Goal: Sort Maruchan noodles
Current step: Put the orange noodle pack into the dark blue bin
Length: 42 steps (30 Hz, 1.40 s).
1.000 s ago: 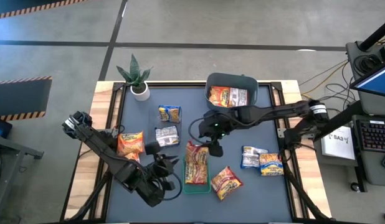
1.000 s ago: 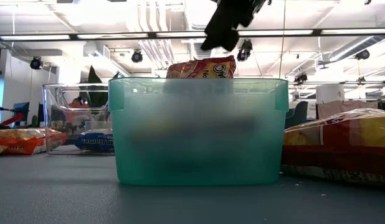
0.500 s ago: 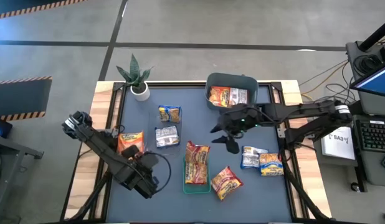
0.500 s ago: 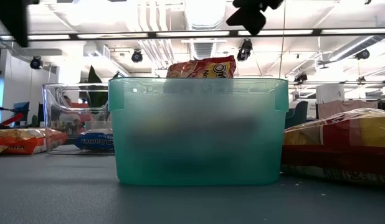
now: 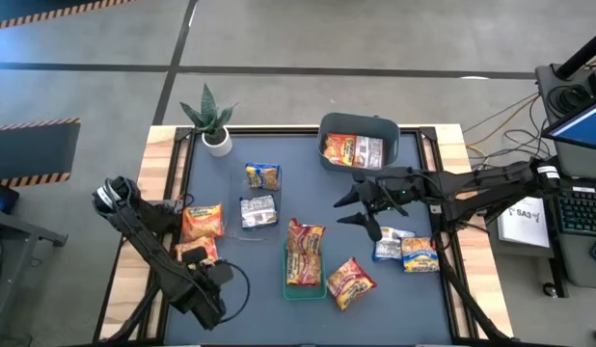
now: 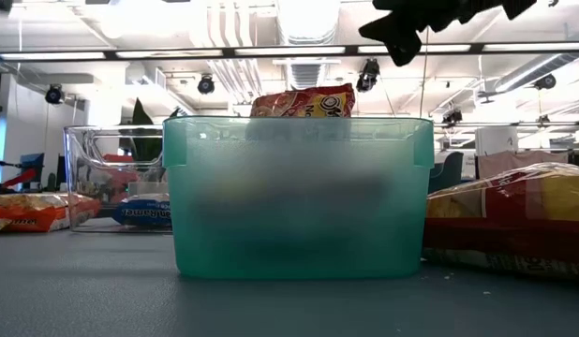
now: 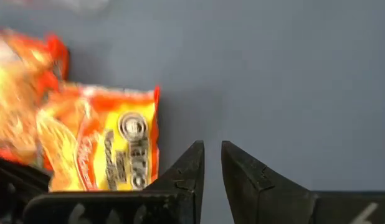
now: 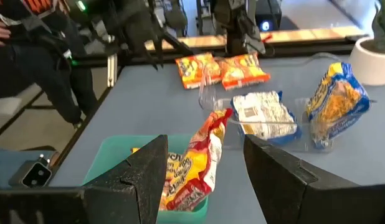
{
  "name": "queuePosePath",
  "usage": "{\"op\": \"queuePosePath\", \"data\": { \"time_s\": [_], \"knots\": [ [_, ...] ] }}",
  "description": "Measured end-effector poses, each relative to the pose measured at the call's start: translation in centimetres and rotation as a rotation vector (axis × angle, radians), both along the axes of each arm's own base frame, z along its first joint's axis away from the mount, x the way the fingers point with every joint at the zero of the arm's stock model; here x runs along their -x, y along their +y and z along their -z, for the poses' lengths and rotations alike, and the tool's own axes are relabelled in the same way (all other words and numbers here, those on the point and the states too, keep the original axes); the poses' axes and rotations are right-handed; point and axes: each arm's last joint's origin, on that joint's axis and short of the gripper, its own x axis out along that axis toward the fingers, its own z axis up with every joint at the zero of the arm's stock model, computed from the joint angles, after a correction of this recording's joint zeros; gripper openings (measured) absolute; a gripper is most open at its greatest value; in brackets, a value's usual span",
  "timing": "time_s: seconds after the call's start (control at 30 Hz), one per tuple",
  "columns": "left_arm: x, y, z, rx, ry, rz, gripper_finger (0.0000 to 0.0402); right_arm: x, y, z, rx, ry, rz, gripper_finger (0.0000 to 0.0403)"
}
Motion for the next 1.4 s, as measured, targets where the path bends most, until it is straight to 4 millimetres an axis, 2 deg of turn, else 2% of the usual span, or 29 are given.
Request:
{"op": "queuePosePath", "data": {
  "time_s": [0.17,0.33,0.53,0.67,0.93,1.2,1.3,1.4],
  "knots": [
    [0.4,0.4,1.1,0.01,0.051,-0.062,0.0046,0.3,0.0,0.4,0.0,-0.036,0.0,0.0199],
    [0.8,1.2,1.8,-0.036,0.078,-0.137,0.0088,0.3,0.0,0.6,0.002,-0.051,-0.001,0.0199],
    [1.2,1.3,3.6,-0.11,-0.008,0.023,0.0149,0.3,0.0,0.7,0.001,-0.047,-0.001,0.0199],
    [1.6,2.1,4.5,-0.191,-0.016,0.089,0.0161,0.3,0.0,0.7,-0.01,-0.039,0.003,0.0199],
    [2.2,2.9,6.0,-0.224,-0.011,0.12,0.0149,0.3,0.0,1.0,0.003,-0.033,-0.001,0.0199],
    [2.1,2.8,7.1,-0.174,-0.06,0.109,0.0131,0.3,0.0,1.0,0.012,-0.034,-0.004,0.0199],
    [2.1,2.8,7.1,-0.172,-0.059,0.106,0.0111,0.3,0.0,1.0,0.012,-0.034,-0.004,0.0199],
    [2.1,2.7,7.1,-0.162,-0.054,0.102,0.0067,0.3,0.0,1.0,0.012,-0.034,-0.004,0.0199]
  ]
}}
